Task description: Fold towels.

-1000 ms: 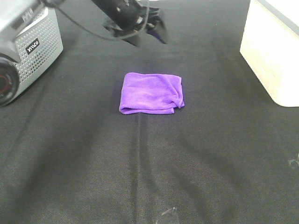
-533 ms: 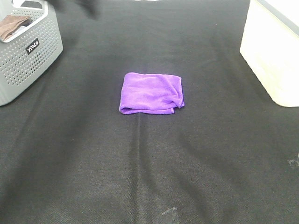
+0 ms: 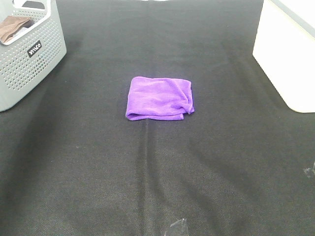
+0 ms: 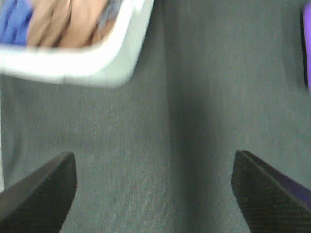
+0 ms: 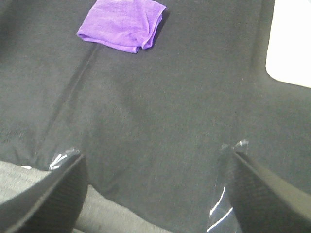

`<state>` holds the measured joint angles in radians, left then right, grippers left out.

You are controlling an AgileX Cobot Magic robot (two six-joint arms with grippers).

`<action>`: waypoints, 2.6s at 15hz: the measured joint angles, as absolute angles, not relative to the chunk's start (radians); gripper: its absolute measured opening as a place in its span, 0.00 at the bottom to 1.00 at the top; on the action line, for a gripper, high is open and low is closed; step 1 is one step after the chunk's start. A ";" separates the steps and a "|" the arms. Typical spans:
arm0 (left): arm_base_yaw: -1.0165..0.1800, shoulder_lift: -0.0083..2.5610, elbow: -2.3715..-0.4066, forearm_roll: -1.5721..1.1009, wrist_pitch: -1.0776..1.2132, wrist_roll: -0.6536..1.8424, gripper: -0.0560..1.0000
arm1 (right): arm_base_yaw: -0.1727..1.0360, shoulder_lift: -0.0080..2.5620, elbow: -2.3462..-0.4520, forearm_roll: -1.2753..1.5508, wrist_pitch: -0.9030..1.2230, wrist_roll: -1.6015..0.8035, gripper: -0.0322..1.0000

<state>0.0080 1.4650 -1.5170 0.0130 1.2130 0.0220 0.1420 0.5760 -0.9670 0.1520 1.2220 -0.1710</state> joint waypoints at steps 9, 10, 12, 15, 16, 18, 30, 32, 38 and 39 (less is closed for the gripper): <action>0.010 0.458 -0.866 0.010 1.178 0.000 0.81 | 0.142 0.033 -0.695 0.152 1.222 -0.171 0.76; 0.010 0.393 -0.829 0.013 1.178 0.000 0.81 | 0.142 0.003 -0.671 0.152 1.224 -0.171 0.76; 0.010 0.245 -0.743 0.026 1.180 0.000 0.81 | 0.142 -0.005 -0.626 0.149 1.225 -0.169 0.76; 0.010 0.053 -0.643 0.025 1.206 0.000 0.81 | 0.142 -0.005 -0.521 0.131 1.226 -0.160 0.76; 0.010 0.006 -0.611 0.016 1.215 0.000 0.81 | 0.142 -0.005 -0.504 0.125 1.228 -0.160 0.76; 0.010 -0.006 -0.562 -0.035 1.199 0.012 0.81 | 0.142 -0.005 -0.466 0.104 1.136 -0.157 0.76; 0.010 -0.007 -0.518 -0.085 1.083 0.026 0.80 | 0.134 -0.004 -0.454 0.108 1.114 -0.139 0.76; 0.010 -0.007 -0.518 -0.094 1.082 0.026 0.80 | 0.134 -0.004 -0.454 0.108 1.114 -0.139 0.76; 0.010 -0.007 -0.518 -0.094 1.082 0.026 0.80 | 0.134 -0.004 -0.454 0.108 1.114 -0.139 0.76; 0.010 -0.007 -0.518 -0.094 1.082 0.026 0.80 | 0.134 -0.004 -0.454 0.108 1.114 -0.139 0.76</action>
